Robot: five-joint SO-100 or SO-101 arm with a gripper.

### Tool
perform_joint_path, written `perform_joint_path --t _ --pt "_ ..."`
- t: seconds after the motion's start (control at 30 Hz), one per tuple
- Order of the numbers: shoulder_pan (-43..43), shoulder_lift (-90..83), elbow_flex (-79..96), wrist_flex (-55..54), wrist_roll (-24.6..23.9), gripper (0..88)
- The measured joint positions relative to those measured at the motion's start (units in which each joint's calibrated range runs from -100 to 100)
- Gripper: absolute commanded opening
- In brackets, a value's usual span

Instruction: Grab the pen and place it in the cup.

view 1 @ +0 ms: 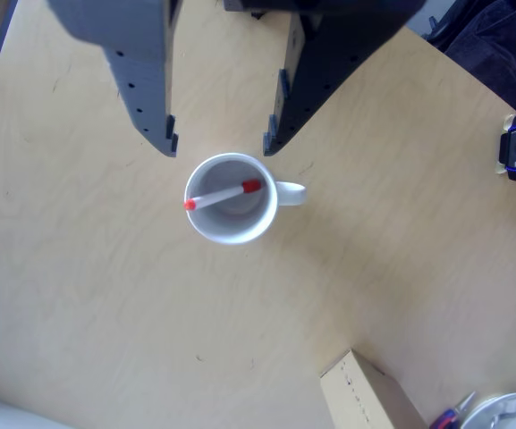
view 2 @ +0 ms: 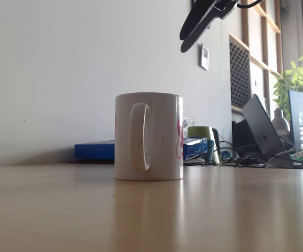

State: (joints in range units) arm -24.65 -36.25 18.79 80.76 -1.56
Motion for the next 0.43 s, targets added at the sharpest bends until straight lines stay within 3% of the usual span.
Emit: perform_joint_path --t 0.43 --pt "0.00 0.00 0.18 -0.76 0.00 24.8"
